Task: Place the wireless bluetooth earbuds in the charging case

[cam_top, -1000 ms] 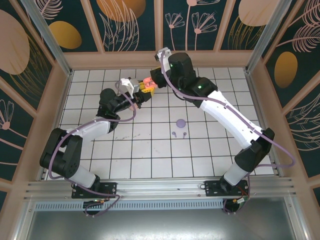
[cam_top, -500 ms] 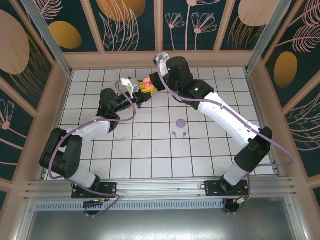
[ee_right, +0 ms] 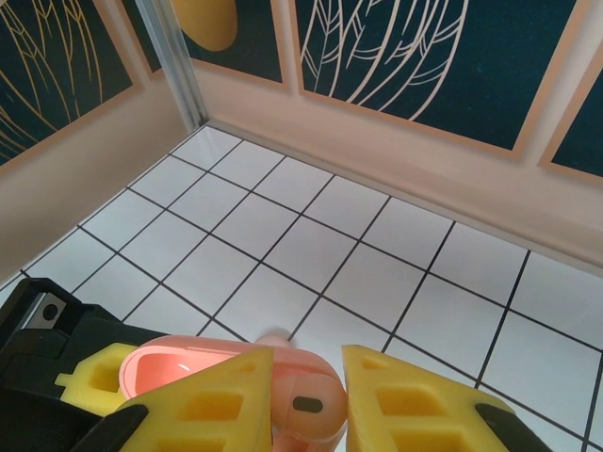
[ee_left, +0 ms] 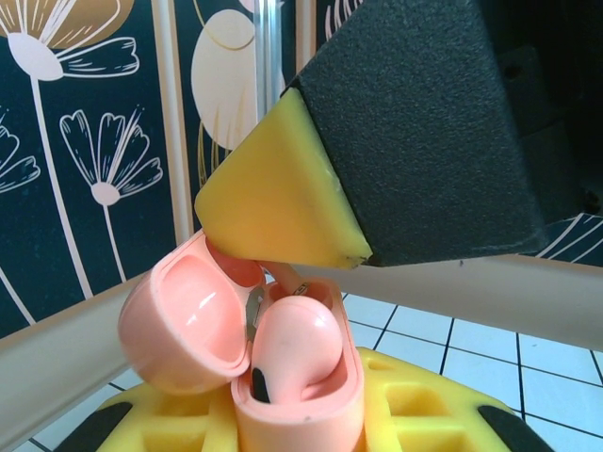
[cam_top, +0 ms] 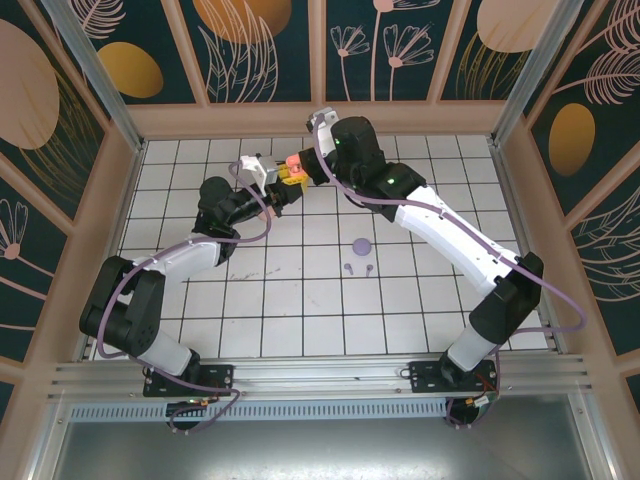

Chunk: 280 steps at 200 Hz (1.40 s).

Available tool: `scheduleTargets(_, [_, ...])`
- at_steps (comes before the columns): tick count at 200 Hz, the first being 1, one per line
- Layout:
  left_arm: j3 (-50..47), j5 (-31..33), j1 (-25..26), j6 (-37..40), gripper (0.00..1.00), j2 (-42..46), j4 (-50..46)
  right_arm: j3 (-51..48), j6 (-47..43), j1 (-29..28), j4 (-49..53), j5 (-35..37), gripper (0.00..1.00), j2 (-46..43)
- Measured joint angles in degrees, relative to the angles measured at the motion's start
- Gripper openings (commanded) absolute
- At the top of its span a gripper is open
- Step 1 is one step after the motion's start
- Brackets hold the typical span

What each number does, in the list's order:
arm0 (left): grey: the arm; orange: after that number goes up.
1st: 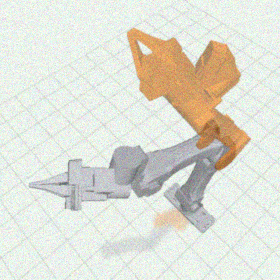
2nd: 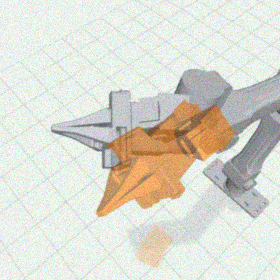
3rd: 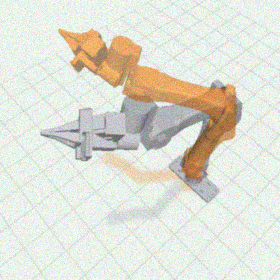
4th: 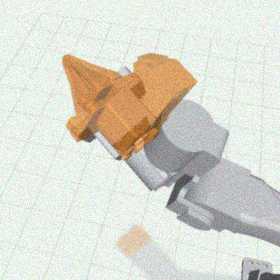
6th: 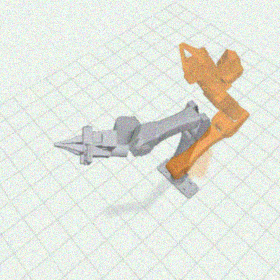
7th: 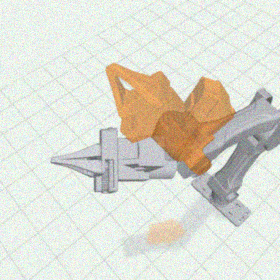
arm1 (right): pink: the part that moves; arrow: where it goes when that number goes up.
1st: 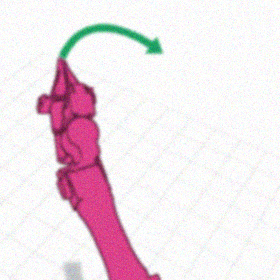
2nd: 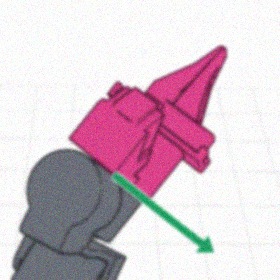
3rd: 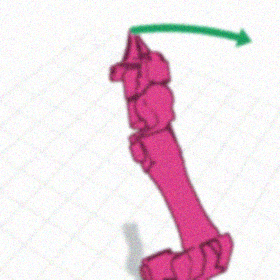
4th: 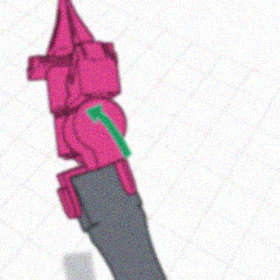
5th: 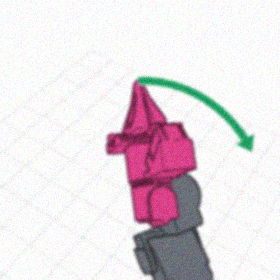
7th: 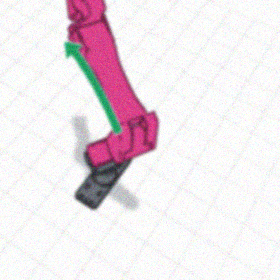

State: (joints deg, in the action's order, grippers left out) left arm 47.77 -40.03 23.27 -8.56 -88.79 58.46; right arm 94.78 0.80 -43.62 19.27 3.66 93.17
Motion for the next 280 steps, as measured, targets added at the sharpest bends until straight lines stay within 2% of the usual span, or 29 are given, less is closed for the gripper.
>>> scheduleTargets(61, [0.0,0.0,-0.1,-0.7,0.00,0.0,-0.6,-2.3,0.0,0.0,-3.0,0.0,0.21,-0.2])
scheduleTargets(157, [0.0,-1.9,0.0,-0.7,0.00,0.0,-1.6,-13.2,-3.8,-0.3,-12.0,-1.3,0.21,-5.8])
scheduleTargets(228, [0.0,-2.0,0.0,-0.7,0.00,0.0,-1.6,-13.4,-6.1,-0.7,-12.2,-1.5,0.21,-5.7])
scheduleTargets(280, [0.0,-1.3,-0.3,-0.7,0.00,0.0,-1.7,-10.8,-6.5,-1.7,-10.5,1.2,0.23,-3.9])
